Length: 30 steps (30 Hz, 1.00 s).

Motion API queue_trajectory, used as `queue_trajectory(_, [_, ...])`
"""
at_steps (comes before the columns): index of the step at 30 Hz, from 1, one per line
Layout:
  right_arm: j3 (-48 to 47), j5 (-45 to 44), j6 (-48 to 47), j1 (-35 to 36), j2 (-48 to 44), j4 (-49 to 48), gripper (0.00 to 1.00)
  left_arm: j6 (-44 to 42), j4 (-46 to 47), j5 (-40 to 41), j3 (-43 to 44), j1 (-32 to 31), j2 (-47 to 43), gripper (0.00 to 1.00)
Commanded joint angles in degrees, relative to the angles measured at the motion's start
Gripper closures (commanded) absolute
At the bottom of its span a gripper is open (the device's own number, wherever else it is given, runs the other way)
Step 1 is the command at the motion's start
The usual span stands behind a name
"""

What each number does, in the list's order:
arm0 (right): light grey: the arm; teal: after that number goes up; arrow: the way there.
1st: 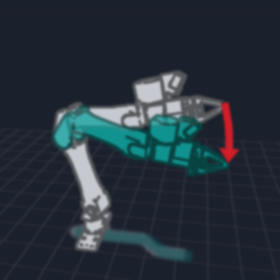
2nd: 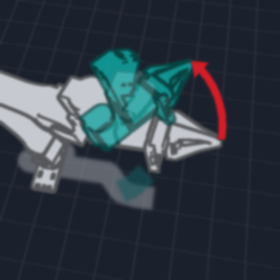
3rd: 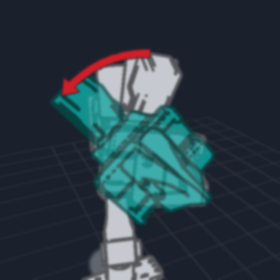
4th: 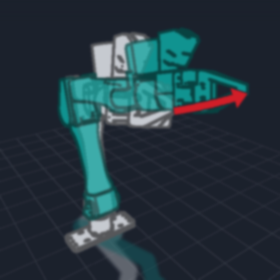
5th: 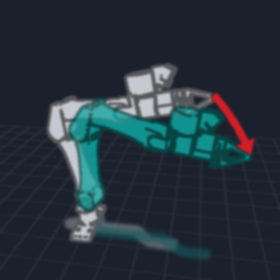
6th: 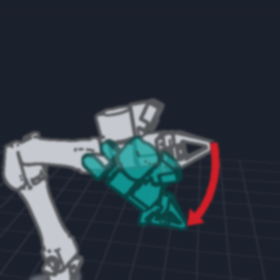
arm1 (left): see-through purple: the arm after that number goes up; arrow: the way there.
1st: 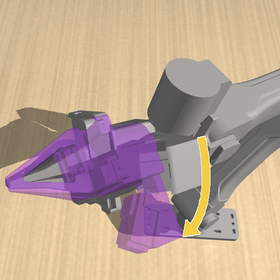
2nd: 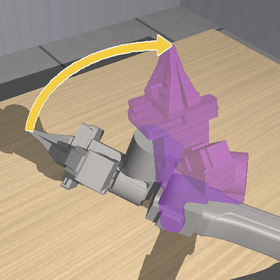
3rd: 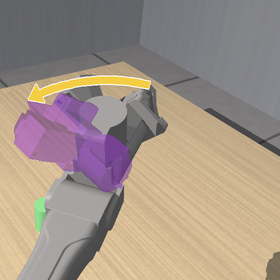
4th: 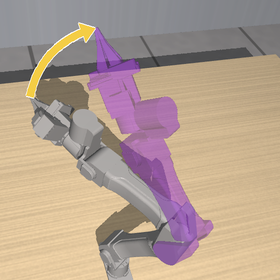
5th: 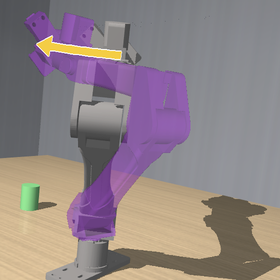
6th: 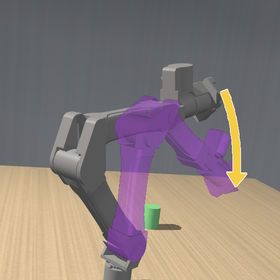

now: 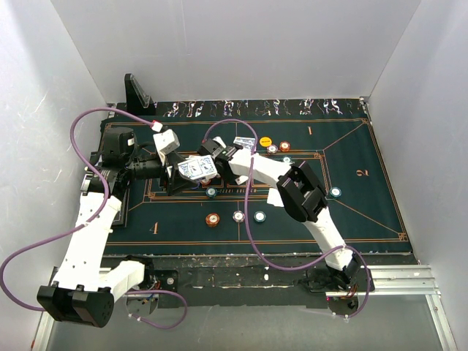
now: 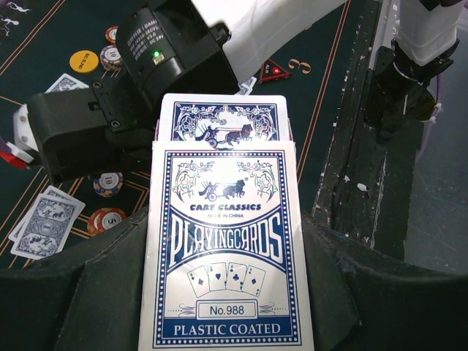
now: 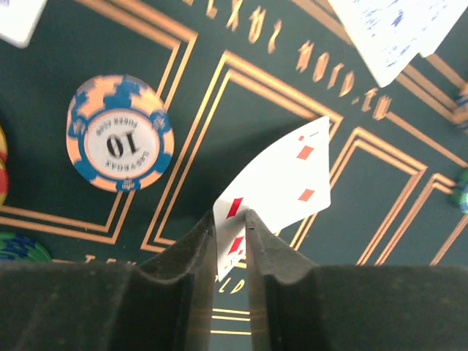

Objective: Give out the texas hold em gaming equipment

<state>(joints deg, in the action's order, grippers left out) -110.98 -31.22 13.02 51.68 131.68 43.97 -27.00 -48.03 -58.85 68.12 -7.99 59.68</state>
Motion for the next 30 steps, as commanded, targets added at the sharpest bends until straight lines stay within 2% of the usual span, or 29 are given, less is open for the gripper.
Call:
queue_trajectory(1, [4.4, 6.0, 2.3, -0.1, -3.0, -2.6, 0.66, -0.9, 0.6, -2.0, 2.1, 0.3, -1.4, 1.00])
queue_trajectory(5, [7.1, 10.0, 2.6, -0.2, -5.4, -4.1, 0.49, -0.9, 0.7, -2.1, 2.0, 0.3, -1.3, 1.00])
queue_trajectory(8, [8.1, 13.6, 2.9, -0.4, -7.7, -5.4, 0.43, -0.9, 0.7, -2.4, 1.8, 0.3, -1.5, 1.00])
queue_trajectory(14, [11.3, 18.4, 5.6, -3.9, -14.7, -6.9, 0.42, -1.2, 0.7, -2.3, 1.9, 0.3, -1.6, 1.00])
queue_trajectory(20, [21.8, 28.0, 13.8, -13.6, -22.4, -11.8, 0.42, -1.4, 1.4, -2.5, 1.6, 0.3, -1.3, 1.00])
queue_trajectory(23, [24.1, 32.9, 17.0, -18.0, -21.9, -12.9, 0.42, -1.2, 1.8, -2.8, 1.5, 0.3, -0.8, 1.00])
queue_trajectory(30, [23.2, 38.9, 21.3, -20.8, -16.6, -12.9, 0.43, -1.1, 2.2, -2.5, 1.9, 0.3, -0.5, 1.00])
